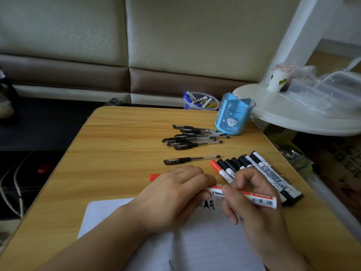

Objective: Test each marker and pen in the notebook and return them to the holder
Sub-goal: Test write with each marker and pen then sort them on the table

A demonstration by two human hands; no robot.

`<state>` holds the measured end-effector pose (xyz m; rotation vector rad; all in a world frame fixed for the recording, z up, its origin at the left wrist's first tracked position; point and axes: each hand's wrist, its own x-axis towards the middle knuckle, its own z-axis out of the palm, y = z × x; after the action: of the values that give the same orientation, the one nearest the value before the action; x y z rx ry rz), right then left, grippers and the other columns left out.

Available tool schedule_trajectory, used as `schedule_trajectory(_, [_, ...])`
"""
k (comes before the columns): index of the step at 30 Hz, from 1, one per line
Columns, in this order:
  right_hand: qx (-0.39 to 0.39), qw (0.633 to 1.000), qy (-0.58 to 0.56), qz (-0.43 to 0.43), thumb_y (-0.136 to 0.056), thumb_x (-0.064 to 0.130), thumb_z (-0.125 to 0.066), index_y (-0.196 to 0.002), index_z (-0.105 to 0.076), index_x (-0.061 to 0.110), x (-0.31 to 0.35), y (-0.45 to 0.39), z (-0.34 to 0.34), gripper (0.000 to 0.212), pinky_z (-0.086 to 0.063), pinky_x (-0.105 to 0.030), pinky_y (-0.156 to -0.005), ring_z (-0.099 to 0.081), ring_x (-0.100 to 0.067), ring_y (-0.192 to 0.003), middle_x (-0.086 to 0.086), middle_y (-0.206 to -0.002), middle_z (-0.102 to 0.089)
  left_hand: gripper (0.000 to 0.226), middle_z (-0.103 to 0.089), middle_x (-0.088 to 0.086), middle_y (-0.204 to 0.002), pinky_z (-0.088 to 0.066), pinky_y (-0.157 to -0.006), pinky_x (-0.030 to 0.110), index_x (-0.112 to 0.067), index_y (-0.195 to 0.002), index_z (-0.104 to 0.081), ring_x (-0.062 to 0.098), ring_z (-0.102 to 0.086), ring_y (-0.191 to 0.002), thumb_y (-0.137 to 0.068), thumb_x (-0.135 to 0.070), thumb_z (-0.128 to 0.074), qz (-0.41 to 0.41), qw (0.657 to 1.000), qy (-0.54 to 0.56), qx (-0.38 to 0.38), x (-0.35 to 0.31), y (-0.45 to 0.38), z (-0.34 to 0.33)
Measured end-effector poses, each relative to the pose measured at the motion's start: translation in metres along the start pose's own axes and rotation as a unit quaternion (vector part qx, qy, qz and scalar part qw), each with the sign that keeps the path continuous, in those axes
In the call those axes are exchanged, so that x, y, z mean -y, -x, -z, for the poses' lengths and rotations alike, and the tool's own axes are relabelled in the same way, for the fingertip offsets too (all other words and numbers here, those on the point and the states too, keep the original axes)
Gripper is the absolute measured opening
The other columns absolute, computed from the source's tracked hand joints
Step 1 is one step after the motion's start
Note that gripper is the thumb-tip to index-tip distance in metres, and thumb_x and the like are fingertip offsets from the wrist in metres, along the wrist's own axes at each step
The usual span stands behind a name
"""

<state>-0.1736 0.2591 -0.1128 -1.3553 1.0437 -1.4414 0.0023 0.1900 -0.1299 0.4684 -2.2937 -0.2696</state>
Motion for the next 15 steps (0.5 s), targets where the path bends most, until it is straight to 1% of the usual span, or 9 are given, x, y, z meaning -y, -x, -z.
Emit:
schedule_trajectory(2, [0.019,1.000,0.017,-0.009,-0.074,0.042,-0.074,-0.074,-0.054,0.020,-0.002,0.000,-0.001,0.030,-0.040,-0.026,-0.043,-0.046,-0.019,-0.043,-0.003,-0.050,-0.051,0.038,-0.058,0.001,-0.089,-0.042,-0.069,0.026,-0.007,-0.108,-0.061,0.021,-0.054,-0.078,-0.102,-0.038,-0.040,-0.001,1.000,-0.009,0.014,0.000,0.000,0.003])
schedule_trajectory(4, [0.054,0.998,0.029,-0.009,-0.080,0.036,-0.065,-0.076,-0.056,0.019,-0.004,0.000,-0.001,0.019,-0.044,-0.029,-0.046,-0.053,-0.023,-0.046,-0.008,-0.054,-0.058,0.038,-0.059,-0.002,-0.081,-0.045,-0.061,0.030,-0.010,-0.101,-0.064,0.021,-0.055,-0.070,-0.101,-0.041,-0.044,-0.004,0.999,-0.022,0.023,0.001,0.000,0.004])
schedule_trajectory(6, [0.088,0.996,0.030,0.010,-0.086,0.033,-0.062,-0.075,-0.056,0.022,-0.006,0.001,0.000,0.017,-0.045,-0.031,-0.050,-0.057,-0.028,-0.048,-0.010,-0.056,-0.061,0.033,-0.058,-0.005,-0.072,-0.041,-0.049,0.034,-0.013,-0.094,-0.066,0.020,-0.052,-0.059,-0.100,-0.040,-0.048,-0.006,0.999,-0.020,0.026,0.001,0.000,0.006])
schedule_trajectory(7, [0.103,0.994,0.030,0.020,-0.089,0.033,-0.061,-0.075,-0.055,0.024,-0.005,0.001,0.001,0.018,-0.046,-0.031,-0.051,-0.059,-0.030,-0.049,-0.009,-0.058,-0.062,0.030,-0.059,-0.005,-0.069,-0.038,-0.046,0.033,-0.015,-0.093,-0.068,0.018,-0.050,-0.054,-0.099,-0.040,-0.051,-0.010,1.000,-0.013,0.024,0.001,0.001,0.008])
schedule_trajectory(10, [0.137,0.989,0.033,0.033,-0.093,0.035,-0.060,-0.077,-0.051,0.022,-0.005,0.000,0.006,0.021,-0.048,-0.030,-0.055,-0.062,-0.027,-0.054,-0.006,-0.063,-0.062,0.025,-0.059,-0.004,-0.065,-0.035,-0.043,0.032,-0.022,-0.095,-0.070,0.016,-0.046,-0.050,-0.097,-0.043,-0.056,-0.015,0.999,0.014,0.026,0.002,0.003,0.008])
schedule_trajectory(13, [0.136,0.989,0.038,0.048,-0.090,0.023,-0.059,-0.076,-0.052,0.019,-0.005,0.000,0.010,0.016,-0.049,-0.030,-0.055,-0.060,-0.024,-0.054,-0.008,-0.063,-0.061,0.029,-0.059,-0.002,-0.060,-0.037,-0.043,0.034,-0.027,-0.099,-0.072,0.017,-0.047,-0.048,-0.093,-0.053,-0.058,-0.018,0.999,0.019,0.034,0.003,0.003,0.006])
schedule_trajectory(15, [0.099,0.993,0.028,0.057,-0.085,0.024,-0.062,-0.074,-0.055,0.018,-0.003,0.000,0.010,0.014,-0.049,-0.031,-0.052,-0.057,-0.027,-0.051,-0.008,-0.060,-0.059,0.043,-0.055,-0.003,-0.056,-0.038,-0.044,0.029,-0.026,-0.109,-0.069,0.014,-0.047,-0.045,-0.088,-0.062,-0.058,0.002,0.999,0.052,0.015,0.005,0.003,0.007])
